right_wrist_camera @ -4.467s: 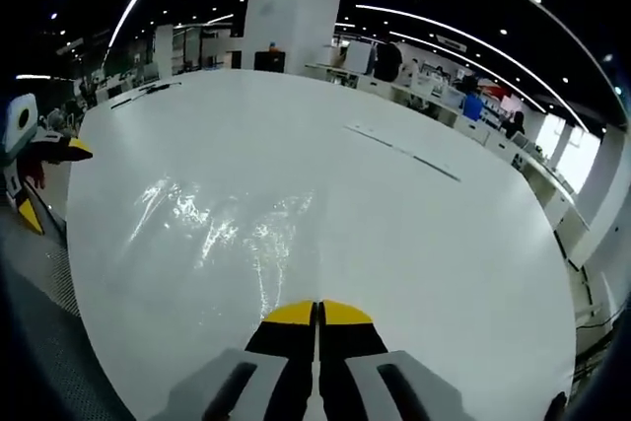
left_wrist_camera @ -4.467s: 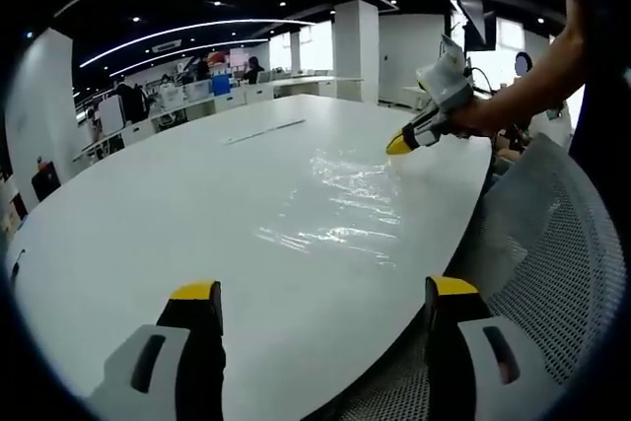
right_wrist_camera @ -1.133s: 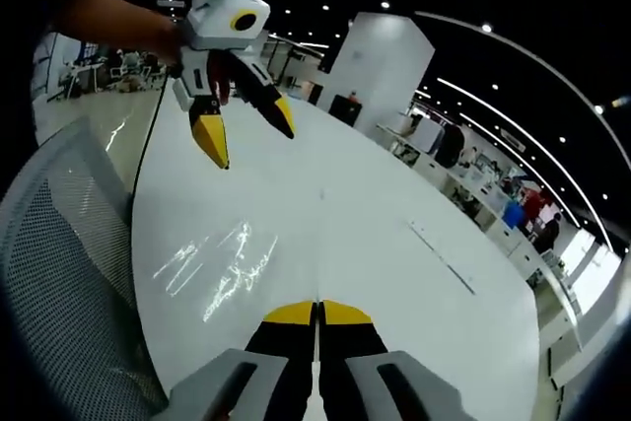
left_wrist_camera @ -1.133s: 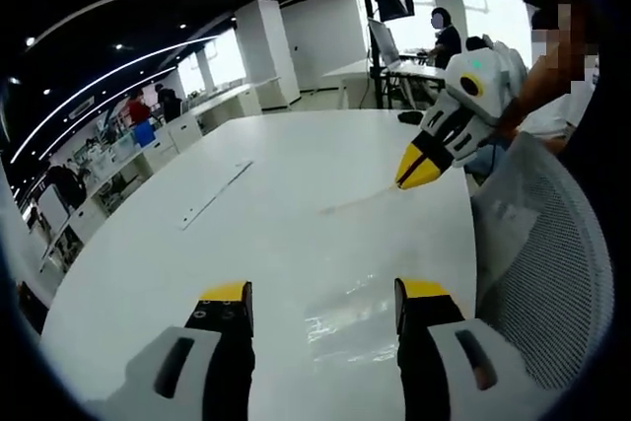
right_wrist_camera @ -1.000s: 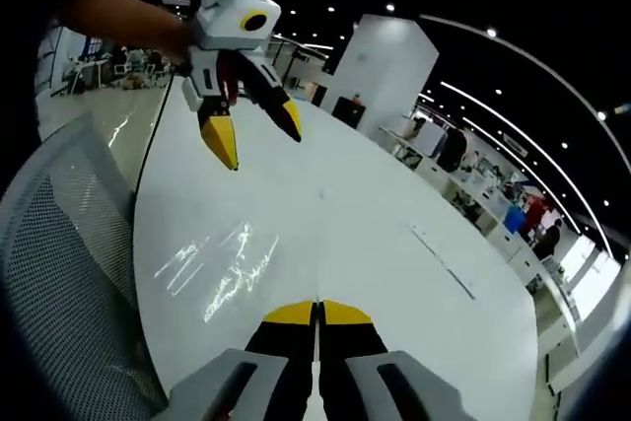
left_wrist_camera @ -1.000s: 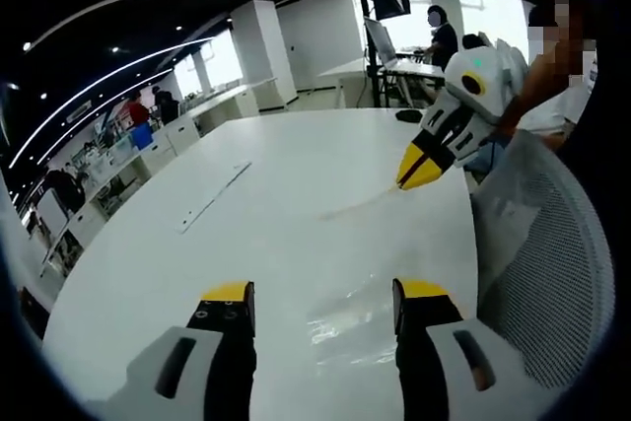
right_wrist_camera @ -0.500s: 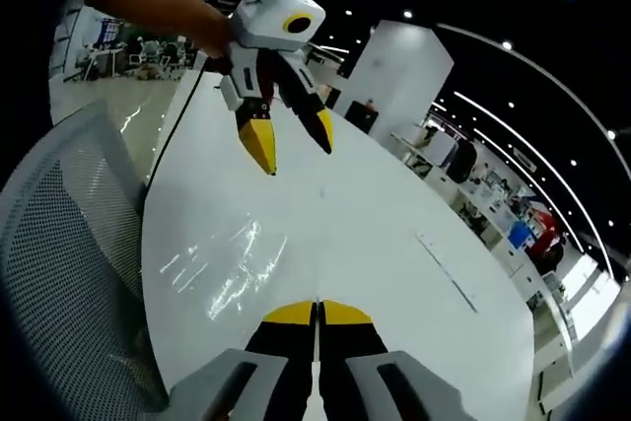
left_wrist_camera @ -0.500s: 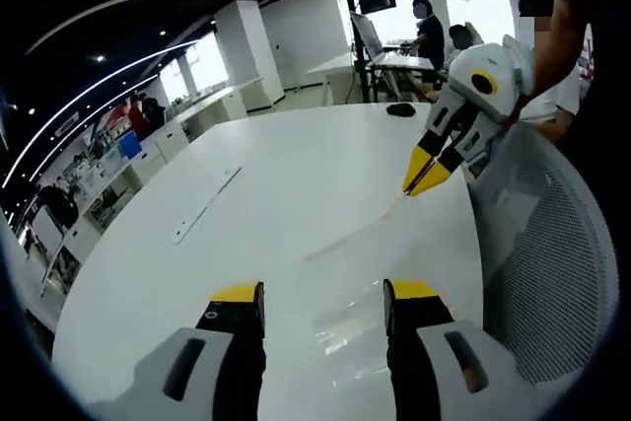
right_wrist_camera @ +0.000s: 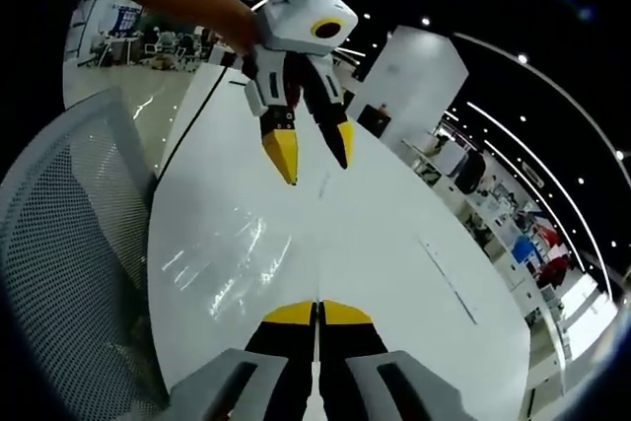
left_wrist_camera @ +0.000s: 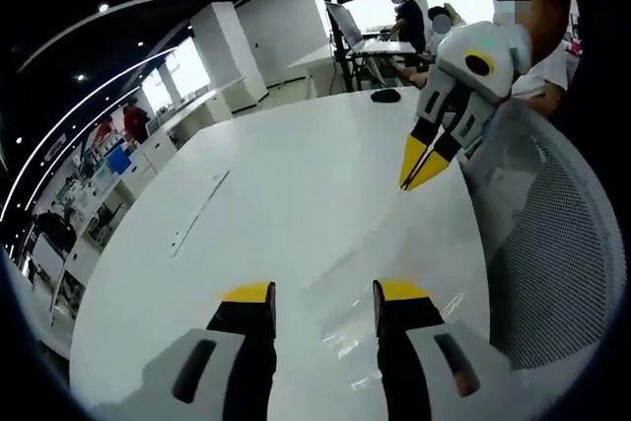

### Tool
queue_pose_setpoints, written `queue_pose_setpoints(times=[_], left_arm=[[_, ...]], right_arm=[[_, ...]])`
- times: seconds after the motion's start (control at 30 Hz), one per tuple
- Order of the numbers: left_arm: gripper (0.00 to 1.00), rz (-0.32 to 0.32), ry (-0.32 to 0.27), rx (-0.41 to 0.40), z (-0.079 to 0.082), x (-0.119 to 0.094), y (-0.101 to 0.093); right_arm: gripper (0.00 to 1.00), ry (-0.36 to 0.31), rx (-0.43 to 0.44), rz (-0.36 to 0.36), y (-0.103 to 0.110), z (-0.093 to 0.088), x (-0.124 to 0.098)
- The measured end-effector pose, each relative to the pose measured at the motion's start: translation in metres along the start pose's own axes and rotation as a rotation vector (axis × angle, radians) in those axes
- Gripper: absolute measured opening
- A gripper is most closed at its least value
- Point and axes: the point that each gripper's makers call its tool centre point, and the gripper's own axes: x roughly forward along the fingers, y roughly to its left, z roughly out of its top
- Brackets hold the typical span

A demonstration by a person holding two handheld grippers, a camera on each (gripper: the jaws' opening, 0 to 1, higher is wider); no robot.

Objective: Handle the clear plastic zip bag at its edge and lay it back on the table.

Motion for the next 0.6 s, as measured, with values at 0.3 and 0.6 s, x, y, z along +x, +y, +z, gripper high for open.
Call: queue_pose_setpoints(times=[0.3,0.6], left_arm=[[0.3,-0.017,0.044,0.08,-0.008,0.005,-0.01],[0.26,-0.037,0.072,0.155,-0.012,0.008,-0.016]], right_arm=[[0.0,0.001,-0.035,0.019,0.004,0.002,-0.001],[0.0,0.006,-0.073,0.039,0.009,0.003,0.0]])
